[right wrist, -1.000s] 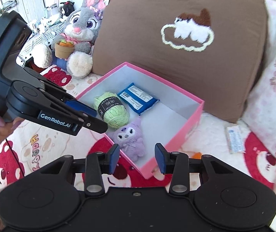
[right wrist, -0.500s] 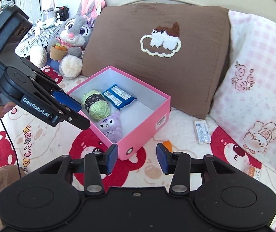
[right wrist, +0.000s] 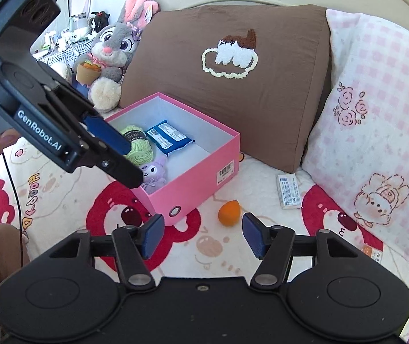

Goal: Organize objects
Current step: 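Raise the left tool out of the box and move toward the clear floss box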

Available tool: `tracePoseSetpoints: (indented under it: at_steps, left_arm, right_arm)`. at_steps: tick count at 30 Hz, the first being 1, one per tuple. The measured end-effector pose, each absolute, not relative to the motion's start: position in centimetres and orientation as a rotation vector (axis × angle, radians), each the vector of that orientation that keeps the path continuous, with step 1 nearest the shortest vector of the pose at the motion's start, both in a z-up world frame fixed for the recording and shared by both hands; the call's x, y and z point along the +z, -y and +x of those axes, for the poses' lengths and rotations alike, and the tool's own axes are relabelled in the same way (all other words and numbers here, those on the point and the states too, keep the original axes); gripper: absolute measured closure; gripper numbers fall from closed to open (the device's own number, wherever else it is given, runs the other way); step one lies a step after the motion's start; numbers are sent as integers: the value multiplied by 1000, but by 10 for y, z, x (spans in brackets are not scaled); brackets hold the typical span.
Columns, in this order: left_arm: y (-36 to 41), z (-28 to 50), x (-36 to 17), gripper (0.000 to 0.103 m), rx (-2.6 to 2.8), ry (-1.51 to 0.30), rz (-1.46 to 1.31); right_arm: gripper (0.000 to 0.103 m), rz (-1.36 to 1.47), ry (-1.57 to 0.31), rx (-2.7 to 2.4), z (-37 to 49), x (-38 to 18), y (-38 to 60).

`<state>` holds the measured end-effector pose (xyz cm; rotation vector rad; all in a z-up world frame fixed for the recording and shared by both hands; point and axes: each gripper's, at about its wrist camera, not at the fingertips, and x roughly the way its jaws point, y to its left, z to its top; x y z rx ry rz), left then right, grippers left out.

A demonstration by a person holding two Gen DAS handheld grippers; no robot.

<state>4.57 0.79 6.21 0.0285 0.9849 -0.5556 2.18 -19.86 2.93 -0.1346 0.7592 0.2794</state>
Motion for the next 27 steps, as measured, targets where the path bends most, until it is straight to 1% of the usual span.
tracePoseSetpoints:
  at_steps: [3,5,7,10,17,24,27]
  left_arm:
    - [1,50,59,43,-566,-972,13]
    - [6,52,55,39,-567,-963,10]
    - [10,55,50,37,-565,-958,12]
    - [16,61,41,36,-559,-967,14]
    - [29,76,17,35,-554,-994,-33]
    - [45,85,6,35,-571,-998,-58]
    - [55,86,6,35,-573,-997,-38]
  right_arm:
    - [32,-136,-747,283,22,22,201]
    - [24,-146,-725,279,21,17,201]
    - [21,-162,-693,262,19,12,201]
    - [16,-185,-671,229,19,5,205]
    - [15,-235,-670,183,25,-12,218]
    - [15,-174,-689,150,20,-14,236]
    - [13,-162,-701,122,16,-15,245]
